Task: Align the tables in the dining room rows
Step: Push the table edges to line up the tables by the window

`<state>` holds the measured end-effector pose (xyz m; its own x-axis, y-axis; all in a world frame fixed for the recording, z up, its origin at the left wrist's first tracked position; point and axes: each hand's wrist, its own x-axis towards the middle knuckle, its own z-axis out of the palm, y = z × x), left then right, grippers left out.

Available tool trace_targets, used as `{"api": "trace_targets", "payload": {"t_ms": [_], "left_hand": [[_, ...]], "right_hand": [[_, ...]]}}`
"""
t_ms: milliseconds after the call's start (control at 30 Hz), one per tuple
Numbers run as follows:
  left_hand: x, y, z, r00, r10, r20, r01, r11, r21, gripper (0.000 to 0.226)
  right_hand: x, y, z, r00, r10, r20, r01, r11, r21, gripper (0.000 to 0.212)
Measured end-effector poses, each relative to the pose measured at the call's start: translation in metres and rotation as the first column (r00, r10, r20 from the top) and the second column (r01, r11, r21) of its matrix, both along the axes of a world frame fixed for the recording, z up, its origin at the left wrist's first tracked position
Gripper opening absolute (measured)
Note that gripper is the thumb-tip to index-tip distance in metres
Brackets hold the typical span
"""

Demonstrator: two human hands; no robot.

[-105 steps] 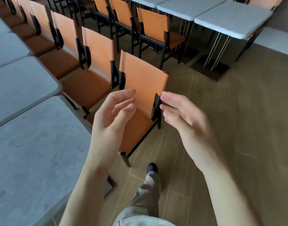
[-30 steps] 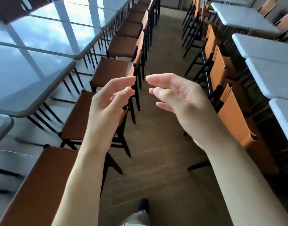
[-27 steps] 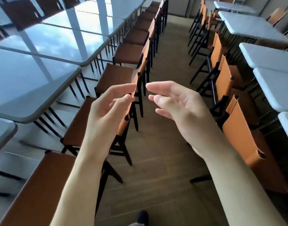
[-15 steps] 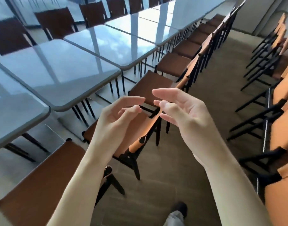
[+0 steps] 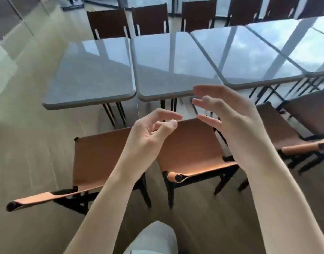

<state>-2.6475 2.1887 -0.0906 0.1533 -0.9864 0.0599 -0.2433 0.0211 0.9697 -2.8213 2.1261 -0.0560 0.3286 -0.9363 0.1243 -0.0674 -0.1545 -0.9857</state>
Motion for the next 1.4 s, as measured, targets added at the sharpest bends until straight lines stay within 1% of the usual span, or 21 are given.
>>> {"api": "trace_targets", "payload": {"t_ms": [167, 233, 300, 400, 500, 600, 700, 800, 900, 933, 967, 1033, 1133, 1167, 1233, 1300, 1400], "left_hand": [[0.014, 0.002, -0.005, 0.971, 0.237, 0.035, -0.238, 0.970, 0.040, 0.014], [0.018, -0.003, -0.008, 0.956, 0.288, 0.053, -0.291, 0.955, 0.055, 0.013], [0.022, -0.018, -0.012, 0.941, 0.334, 0.045, -0.336, 0.941, 0.048, 0.013], [0.018, -0.051, -0.023, 0.946, 0.322, 0.022, -0.323, 0.946, 0.036, 0.015], [0.005, -0.093, -0.028, 0.970, 0.242, -0.014, -0.241, 0.970, 0.035, 0.017], [-0.005, -0.131, -0.036, 0.978, 0.204, -0.042, -0.202, 0.979, 0.034, 0.016], [-0.010, -0.161, -0.048, 0.975, 0.203, -0.091, -0.197, 0.978, 0.070, 0.021], [-0.017, -0.198, -0.071, 0.979, 0.191, -0.073, -0.182, 0.977, 0.110, 0.023], [-0.023, -0.240, -0.108, 0.972, 0.234, 0.004, -0.232, 0.962, 0.145, 0.013], [-0.026, -0.255, -0.122, 0.965, 0.258, 0.042, -0.262, 0.954, 0.145, 0.013], [-0.027, -0.271, -0.138, 0.954, 0.284, 0.093, -0.295, 0.945, 0.142, 0.018], [-0.029, -0.301, -0.170, 0.917, 0.336, 0.214, -0.373, 0.914, 0.162, 0.036], [-0.037, -0.341, -0.211, 0.851, 0.390, 0.352, -0.487, 0.838, 0.248, 0.061], [-0.042, -0.352, -0.224, 0.838, 0.382, 0.390, -0.502, 0.821, 0.274, 0.067], [-0.053, -0.370, -0.250, 0.831, 0.316, 0.459, -0.487, 0.810, 0.325, 0.076], [-0.056, -0.387, -0.274, 0.828, 0.233, 0.510, -0.457, 0.808, 0.372, 0.082], [-0.035, -0.416, -0.301, 0.778, 0.210, 0.592, -0.495, 0.785, 0.373, 0.091]], "right_hand": [[0.032, -0.037, -0.008, 0.986, 0.168, 0.023, -0.169, 0.985, 0.042, 0.023], [0.044, -0.050, -0.012, 0.979, 0.200, 0.028, -0.201, 0.977, 0.069, 0.023], [0.048, -0.062, -0.019, 0.973, 0.229, 0.017, -0.229, 0.972, 0.058, 0.023], [0.036, -0.080, -0.030, 0.978, 0.206, -0.040, -0.202, 0.976, 0.079, 0.023], [0.015, -0.108, -0.037, 0.991, 0.108, -0.079, -0.101, 0.991, 0.089, 0.023], [0.004, -0.137, -0.045, 0.995, 0.021, -0.099, -0.010, 0.994, 0.107, 0.022], [-0.004, -0.164, -0.054, 0.991, 0.035, -0.127, -0.020, 0.993, 0.119, 0.023], [-0.012, -0.201, -0.072, 0.979, 0.080, -0.190, -0.055, 0.989, 0.134, 0.028], [-0.019, -0.244, -0.101, 0.947, 0.120, -0.298, -0.079, 0.986, 0.148, 0.037], [-0.022, -0.259, -0.114, 0.934, 0.140, -0.329, -0.092, 0.983, 0.157, 0.040], [-0.024, -0.276, -0.128, 0.923, 0.158, -0.351, -0.102, 0.980, 0.174, 0.044], [-0.029, -0.309, -0.156, 0.881, 0.196, -0.431, -0.134, 0.976, 0.171, 0.052], [-0.032, -0.361, -0.196, 0.731, 0.261, -0.630, -0.274, 0.959, 0.079, 0.064], [-0.031, -0.377, -0.209, 0.687, 0.272, -0.674, -0.315, 0.947, 0.060, 0.066], [-0.027, -0.404, -0.236, 0.626, 0.274, -0.730, -0.364, 0.931, 0.037, 0.071], [-0.019, -0.428, -0.261, 0.587, 0.267, -0.765, -0.370, 0.928, 0.040, 0.075], [-0.001, -0.464, -0.292, 0.556, 0.250, -0.793, -0.380, 0.925, 0.025, 0.078]]}}
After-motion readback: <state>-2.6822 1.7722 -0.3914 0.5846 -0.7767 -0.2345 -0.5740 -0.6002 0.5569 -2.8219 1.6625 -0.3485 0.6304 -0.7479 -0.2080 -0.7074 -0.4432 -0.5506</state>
